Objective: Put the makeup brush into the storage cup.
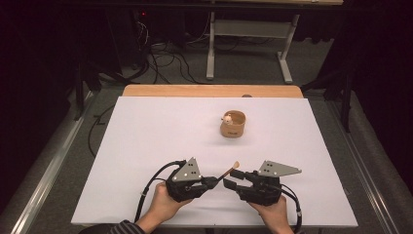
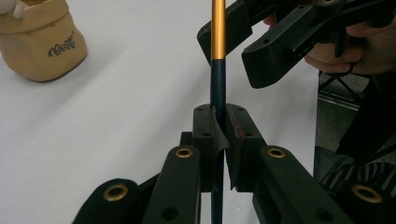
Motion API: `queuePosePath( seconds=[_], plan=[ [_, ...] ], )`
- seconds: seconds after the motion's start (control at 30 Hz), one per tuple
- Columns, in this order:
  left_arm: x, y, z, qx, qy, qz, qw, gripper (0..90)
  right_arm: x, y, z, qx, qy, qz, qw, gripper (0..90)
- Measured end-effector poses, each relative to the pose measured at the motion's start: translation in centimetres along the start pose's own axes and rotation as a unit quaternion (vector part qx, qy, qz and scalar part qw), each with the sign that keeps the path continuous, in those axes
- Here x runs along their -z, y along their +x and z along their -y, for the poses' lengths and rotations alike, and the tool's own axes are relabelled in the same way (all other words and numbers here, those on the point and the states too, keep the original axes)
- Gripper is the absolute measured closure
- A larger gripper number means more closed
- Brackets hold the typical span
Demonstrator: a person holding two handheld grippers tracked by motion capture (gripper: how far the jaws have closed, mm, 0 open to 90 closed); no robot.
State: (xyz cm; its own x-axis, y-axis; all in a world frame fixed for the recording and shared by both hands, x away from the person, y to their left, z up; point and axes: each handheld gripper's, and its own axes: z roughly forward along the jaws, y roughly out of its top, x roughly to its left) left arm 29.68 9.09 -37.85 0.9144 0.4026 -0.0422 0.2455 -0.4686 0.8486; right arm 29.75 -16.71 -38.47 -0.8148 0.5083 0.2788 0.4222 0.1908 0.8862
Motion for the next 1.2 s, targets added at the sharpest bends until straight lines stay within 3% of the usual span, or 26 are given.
queuePosePath(
  seconds=[0.27,0.83,1.2],
  plan=[
    [-0.03,-0.13,-0.08,0.001,-0.007,0.001,1.0,83.3,-0.2,-0.04,-0.28,-0.008,-0.006,-0.004,0.9999,58.9],
    [-0.12,-0.36,-0.12,-0.003,-0.013,0.003,0.9999,83.3,-0.7,-0.14,-0.56,-0.026,-0.017,-0.035,0.9989,68.7],
    [-0.08,-0.38,-0.12,-0.003,-0.018,0.003,0.9998,83.3,-0.8,-0.22,-0.55,-0.033,-0.021,-0.039,0.9985,74.2]
  ],
)
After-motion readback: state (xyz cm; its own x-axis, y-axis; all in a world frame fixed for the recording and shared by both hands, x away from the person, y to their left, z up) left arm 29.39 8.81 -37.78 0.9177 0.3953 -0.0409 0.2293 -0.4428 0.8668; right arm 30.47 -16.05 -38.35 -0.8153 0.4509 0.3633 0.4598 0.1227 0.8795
